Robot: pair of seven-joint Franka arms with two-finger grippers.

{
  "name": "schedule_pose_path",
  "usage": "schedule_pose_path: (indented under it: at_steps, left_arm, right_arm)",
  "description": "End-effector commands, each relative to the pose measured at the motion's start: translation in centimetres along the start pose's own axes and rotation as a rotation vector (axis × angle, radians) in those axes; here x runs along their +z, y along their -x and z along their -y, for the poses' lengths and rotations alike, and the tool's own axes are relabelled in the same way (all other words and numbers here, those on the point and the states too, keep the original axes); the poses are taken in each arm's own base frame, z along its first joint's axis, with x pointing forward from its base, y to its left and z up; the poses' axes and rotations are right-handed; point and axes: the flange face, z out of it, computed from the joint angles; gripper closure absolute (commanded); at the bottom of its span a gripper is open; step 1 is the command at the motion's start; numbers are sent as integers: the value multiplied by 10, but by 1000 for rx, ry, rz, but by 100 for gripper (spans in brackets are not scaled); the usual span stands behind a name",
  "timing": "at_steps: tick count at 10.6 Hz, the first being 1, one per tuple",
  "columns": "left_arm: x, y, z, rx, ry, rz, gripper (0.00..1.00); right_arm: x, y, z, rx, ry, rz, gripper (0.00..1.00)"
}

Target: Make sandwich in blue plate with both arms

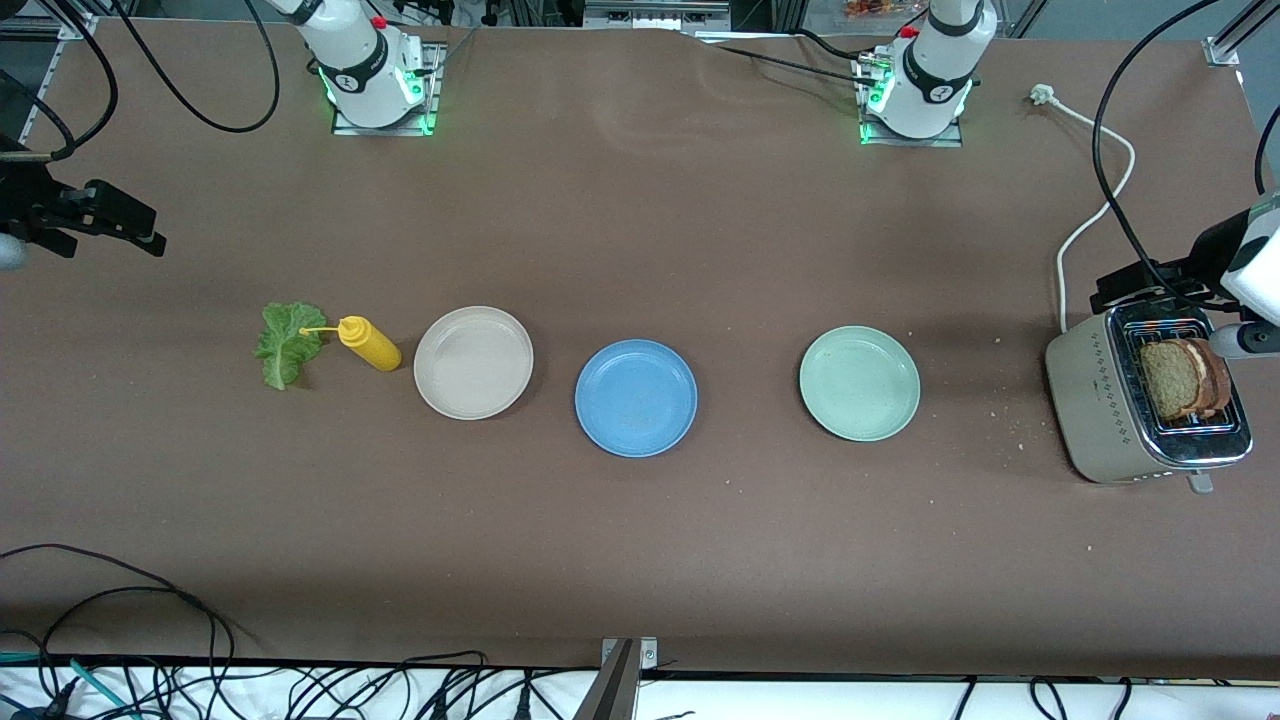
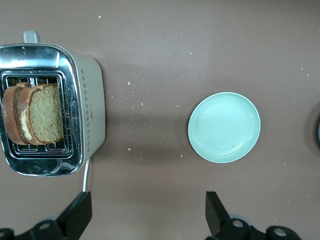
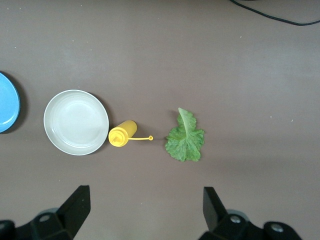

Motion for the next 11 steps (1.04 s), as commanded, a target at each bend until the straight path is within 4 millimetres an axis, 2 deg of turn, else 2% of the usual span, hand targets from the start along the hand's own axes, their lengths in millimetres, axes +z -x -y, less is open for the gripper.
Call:
schedule_pose_path:
  at_steps: [1, 11]
  left_arm:
    - [2, 7, 4, 38, 18, 14, 0]
    - [10, 4, 13, 67, 18, 29, 0]
  right_arm:
    - [-8, 1, -1, 13, 4, -6, 0]
    - [-8, 1, -3, 16, 4, -6, 0]
